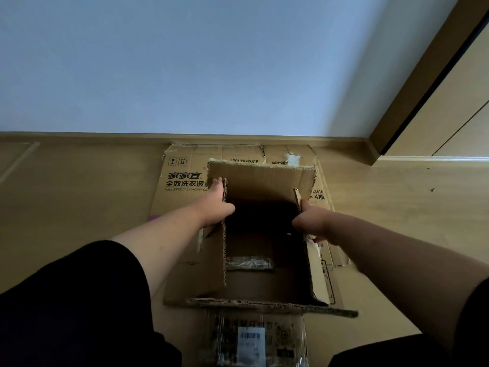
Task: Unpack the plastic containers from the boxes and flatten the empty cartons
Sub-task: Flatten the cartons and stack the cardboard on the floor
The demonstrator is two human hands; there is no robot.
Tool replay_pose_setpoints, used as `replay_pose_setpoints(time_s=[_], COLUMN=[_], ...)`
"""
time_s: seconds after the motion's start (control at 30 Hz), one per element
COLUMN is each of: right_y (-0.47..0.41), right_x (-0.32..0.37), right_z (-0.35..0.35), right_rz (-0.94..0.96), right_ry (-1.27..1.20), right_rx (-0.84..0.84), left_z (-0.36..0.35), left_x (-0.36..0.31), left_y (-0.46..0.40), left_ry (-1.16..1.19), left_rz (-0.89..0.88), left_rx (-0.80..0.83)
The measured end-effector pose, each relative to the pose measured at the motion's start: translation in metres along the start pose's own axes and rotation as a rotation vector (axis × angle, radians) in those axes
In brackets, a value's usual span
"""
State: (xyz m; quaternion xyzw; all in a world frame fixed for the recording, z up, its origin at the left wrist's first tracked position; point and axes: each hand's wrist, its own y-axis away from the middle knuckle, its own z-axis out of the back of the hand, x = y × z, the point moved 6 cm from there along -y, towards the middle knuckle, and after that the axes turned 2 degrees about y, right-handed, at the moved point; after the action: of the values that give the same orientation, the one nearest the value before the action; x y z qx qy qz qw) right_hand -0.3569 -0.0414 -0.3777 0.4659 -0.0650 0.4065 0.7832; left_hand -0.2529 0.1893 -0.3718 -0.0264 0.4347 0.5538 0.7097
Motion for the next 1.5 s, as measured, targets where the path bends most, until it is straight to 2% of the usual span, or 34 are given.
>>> replay_pose_setpoints(time_s=[0.17,0.27,0.37,0.53,0.7,0.97,1.23,1.5], right_y=[0.01,0.02,0.022,0.026,0.031,0.069,0.105,0.11], right_x=[-0.011,-0.022,-0.022,-0.015,-0.007,0.022,0.065,0.09], right_z=[0.005,0.0,-0.005,-0.002,0.008,0.041,0.059,0.062], right_rz=[-0.059,-0.145,-0.164,-0.148,-0.138,-0.088,0.252,0.453], right_ry=[-0.016,0.023,0.005,0.067,0.27,0.477,0.731,0.841], right_rx=[-0.101,-0.072,-0.039,-0.013,0.036,0.024,-0.102,-0.174], left_z=[0.014,0.005,-0.002,0.0,0.013,0.039,0.07,0.109], left_x=[0.025,0.052,0.068,0.053,0.045,0.028,0.019,0.0], left_y=[0.018,0.037,0.049,0.066,0.062,0.063,0.05,0.02], left_ry=[0.227,0.421,0.537,0.651,0.876,1.053,1.55,1.696], left_rz=[0.217,0.45,0.565,0.476,0.433,0.315,0.094,-0.065], left_rx=[-0.166,0.03,0.138,0.098,0.024,-0.014,-0.227,-0.331])
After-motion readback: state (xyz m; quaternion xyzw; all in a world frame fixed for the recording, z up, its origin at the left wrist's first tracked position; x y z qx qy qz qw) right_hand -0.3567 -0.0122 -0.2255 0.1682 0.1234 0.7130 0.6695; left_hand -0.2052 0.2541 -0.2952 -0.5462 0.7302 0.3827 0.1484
